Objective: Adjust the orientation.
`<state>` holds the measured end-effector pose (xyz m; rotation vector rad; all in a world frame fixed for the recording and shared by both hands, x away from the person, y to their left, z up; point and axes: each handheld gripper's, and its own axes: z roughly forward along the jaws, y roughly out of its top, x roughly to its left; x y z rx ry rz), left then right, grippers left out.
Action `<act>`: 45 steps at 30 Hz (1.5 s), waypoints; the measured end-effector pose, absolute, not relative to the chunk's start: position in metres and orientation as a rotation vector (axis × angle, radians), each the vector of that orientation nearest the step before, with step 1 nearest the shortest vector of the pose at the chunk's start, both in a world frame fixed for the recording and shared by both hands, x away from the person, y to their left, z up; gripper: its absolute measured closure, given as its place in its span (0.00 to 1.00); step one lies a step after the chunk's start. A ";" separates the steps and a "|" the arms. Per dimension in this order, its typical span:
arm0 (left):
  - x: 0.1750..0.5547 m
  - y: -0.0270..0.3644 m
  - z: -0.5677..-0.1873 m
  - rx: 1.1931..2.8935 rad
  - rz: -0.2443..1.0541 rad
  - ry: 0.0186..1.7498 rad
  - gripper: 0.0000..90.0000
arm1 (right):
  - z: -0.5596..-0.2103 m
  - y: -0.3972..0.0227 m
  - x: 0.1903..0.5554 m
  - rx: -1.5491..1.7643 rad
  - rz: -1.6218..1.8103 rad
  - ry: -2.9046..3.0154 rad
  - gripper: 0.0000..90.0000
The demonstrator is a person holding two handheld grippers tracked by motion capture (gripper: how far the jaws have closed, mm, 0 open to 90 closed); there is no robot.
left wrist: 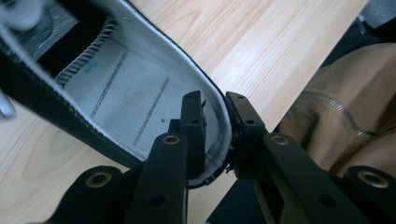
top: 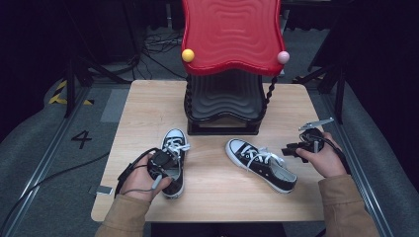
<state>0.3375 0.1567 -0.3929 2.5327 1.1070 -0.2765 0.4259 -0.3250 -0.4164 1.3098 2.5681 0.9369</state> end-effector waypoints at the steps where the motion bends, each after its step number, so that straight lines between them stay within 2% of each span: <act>1: 0.338 0.157 -0.393 2.533 -0.277 1.107 0.86 | -0.416 -0.325 0.426 1.310 0.937 2.568 0.69; 10: 0.338 0.164 -0.405 2.573 -0.344 1.189 0.85 | -0.420 -0.325 0.427 1.317 0.925 2.577 0.68; 11: 0.338 0.163 -0.405 2.561 -0.343 1.187 0.83 | -0.420 -0.325 0.427 1.317 0.925 2.578 0.68; 14: 0.340 0.161 -0.404 2.506 -0.325 1.196 0.64 | -0.421 -0.325 0.427 1.320 0.926 2.576 0.68; 18: 0.345 0.159 -0.411 2.441 -0.310 1.224 0.58 | -0.422 -0.324 0.427 1.324 0.922 2.578 0.67; 25: 0.353 0.150 -0.431 2.420 -0.274 1.305 0.57 | -0.423 -0.325 0.426 1.326 0.916 2.577 0.67; 27: 0.356 0.146 -0.435 2.406 -0.213 1.353 0.62 | -0.423 -0.326 0.425 1.333 0.917 2.570 0.67; 35: 0.358 0.144 -0.435 2.334 -0.131 1.410 0.67 | -0.425 -0.327 0.424 1.339 0.917 2.569 0.66; 45: 0.363 0.138 -0.432 2.175 0.121 1.407 0.71 | -0.427 -0.328 0.421 1.348 0.909 2.566 0.66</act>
